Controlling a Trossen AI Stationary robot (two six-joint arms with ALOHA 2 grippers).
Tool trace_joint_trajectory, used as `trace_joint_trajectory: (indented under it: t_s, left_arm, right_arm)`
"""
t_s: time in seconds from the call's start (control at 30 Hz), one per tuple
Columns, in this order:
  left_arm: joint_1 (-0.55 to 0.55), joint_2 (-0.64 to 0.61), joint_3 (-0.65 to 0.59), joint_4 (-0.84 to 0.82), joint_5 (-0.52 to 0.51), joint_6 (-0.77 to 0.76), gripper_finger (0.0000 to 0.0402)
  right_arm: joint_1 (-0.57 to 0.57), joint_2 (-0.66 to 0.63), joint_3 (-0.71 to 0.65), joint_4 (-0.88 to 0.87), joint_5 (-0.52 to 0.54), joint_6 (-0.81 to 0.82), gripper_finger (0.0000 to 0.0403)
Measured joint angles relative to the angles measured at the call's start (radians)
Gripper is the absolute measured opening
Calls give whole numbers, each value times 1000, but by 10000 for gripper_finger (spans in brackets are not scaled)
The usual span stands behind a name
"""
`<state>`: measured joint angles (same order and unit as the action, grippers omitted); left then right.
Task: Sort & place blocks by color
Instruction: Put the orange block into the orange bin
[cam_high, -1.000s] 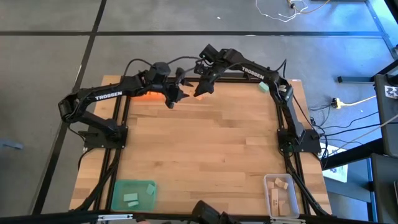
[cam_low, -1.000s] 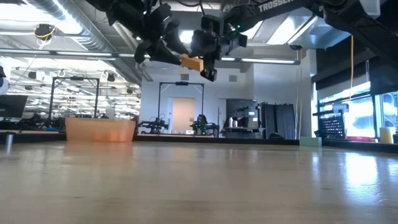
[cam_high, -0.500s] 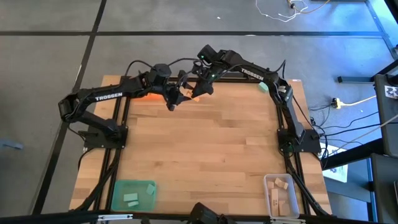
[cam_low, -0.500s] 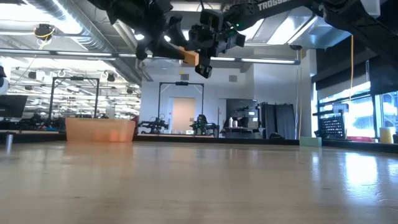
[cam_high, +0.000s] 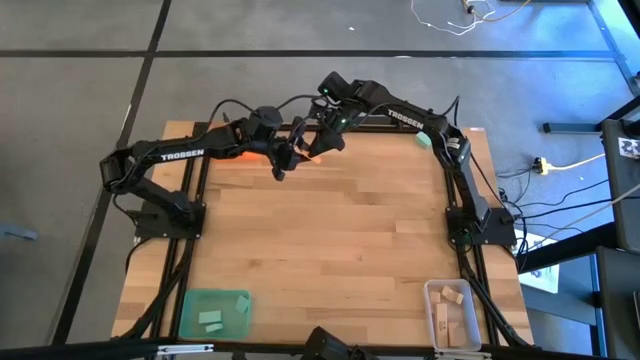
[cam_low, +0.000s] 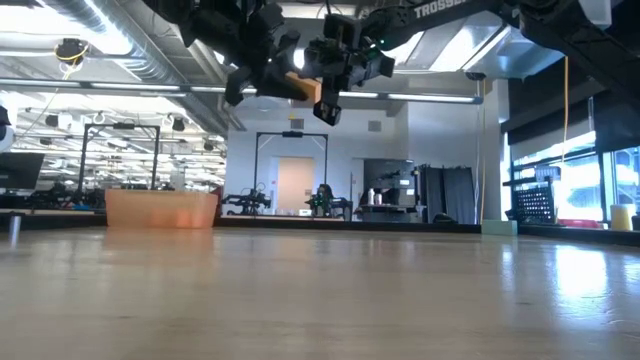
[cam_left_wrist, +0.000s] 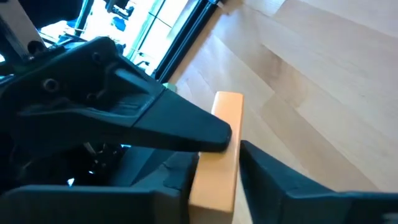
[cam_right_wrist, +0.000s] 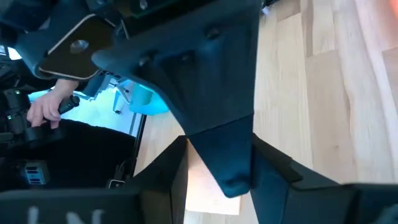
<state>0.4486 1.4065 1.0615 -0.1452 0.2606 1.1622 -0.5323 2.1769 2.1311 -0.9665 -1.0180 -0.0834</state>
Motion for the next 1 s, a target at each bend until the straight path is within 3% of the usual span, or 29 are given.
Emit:
trace_joint_trajectory:
  t_s: [0.17,0.43,0.63,0.77,0.87,1.0]
  left_arm:
    - [-5,1,0,-3,0,0,49]
    - [-4,3,0,-9,0,-5,49]
    - [2,3,-2,-43,-75,-49,49]
    - [28,1,-3,-52,-95,-103,49]
    - [63,1,-3,-85,-161,-192,49]
    - [134,1,-3,-130,-305,-344,49]
  right_arm:
    - [1,0,0,-1,3,-1,124]
    - [1,0,0,2,28,1,124]
    - [-33,0,1,14,49,48,188]
    - [-76,0,2,11,49,53,207]
    - [-117,0,2,10,61,74,210]
    - [-168,-12,2,4,194,64,211]
